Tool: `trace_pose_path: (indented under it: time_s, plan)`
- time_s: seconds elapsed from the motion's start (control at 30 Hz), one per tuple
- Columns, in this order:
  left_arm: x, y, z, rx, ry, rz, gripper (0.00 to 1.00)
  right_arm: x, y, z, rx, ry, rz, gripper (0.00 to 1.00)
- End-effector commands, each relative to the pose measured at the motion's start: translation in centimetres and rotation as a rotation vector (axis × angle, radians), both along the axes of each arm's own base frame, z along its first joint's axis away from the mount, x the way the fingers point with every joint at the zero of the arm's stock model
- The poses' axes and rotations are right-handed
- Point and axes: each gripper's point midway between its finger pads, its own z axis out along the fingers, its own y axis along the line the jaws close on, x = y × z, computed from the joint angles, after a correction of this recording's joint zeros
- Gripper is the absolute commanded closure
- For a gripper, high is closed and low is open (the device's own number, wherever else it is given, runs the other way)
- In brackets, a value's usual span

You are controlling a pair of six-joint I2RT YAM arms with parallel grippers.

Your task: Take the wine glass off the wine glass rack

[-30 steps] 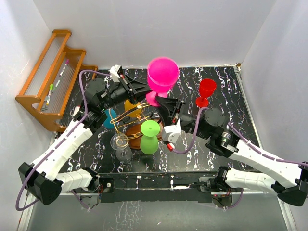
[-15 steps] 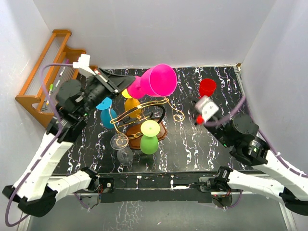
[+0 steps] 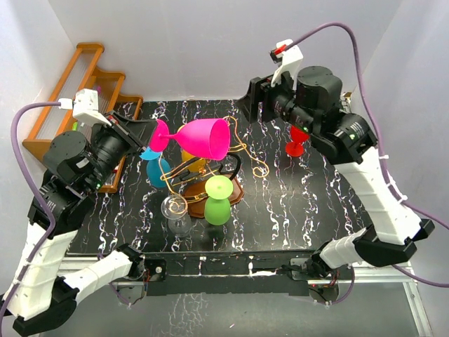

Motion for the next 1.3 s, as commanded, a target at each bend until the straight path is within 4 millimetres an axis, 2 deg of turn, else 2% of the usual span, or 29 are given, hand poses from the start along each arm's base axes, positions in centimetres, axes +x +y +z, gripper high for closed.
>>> trace_pose_path:
  time_s: [0.0,0.07,0.23,0.37,0.5,0.77,0.87,1.0,1.1,1.23,1.27]
  plan:
    - [-0.6,2.3,-1.1,0.095,0.0,0.074,1.0,-8.7,2.4,7.0,0.245,-0.055,0.387,0.37]
    - [-0.7,2.4,-1.1,0.099,0.0,0.073,1.0,-9.8,2.6,7.2,0.257,-0.06,0.441,0.38]
    - [-0.2,1.8,-1.1,0.095,0.001,0.061,1.0,-11.6,3.3,5.3,0.221,-0.022,0.549,0.44]
    - [0.2,1.0,-0.9,0.081,-0.004,0.038,1.0,-11.4,3.6,3.3,0.19,0.019,0.555,0.46]
    - [0.5,0.6,-0.8,0.078,-0.003,0.028,1.0,-11.4,4.1,2.8,0.191,0.03,0.579,0.46]
    - [0.8,0.1,-0.6,0.074,-0.002,0.014,1.0,-9.7,5.8,1.3,0.188,0.068,0.582,0.49]
    - [1.0,0.0,-0.6,0.073,-0.001,0.012,1.0,-9.4,6.4,1.0,0.193,0.082,0.597,0.6]
    - [1.1,-0.2,-0.6,0.073,0.0,0.009,1.0,-9.1,6.8,0.8,0.201,0.095,0.593,0.86]
    - [1.2,-0.3,-0.8,0.073,0.006,0.009,1.0,-9.1,6.7,0.9,0.206,0.091,0.593,0.92]
    - [1.4,-0.5,-1.1,0.07,0.012,0.006,0.95,-9.4,6.7,1.4,0.221,0.077,0.603,0.92]
    - [1.4,-0.5,-1.2,0.071,0.013,0.004,0.91,-9.3,6.6,1.5,0.222,0.077,0.595,0.92]
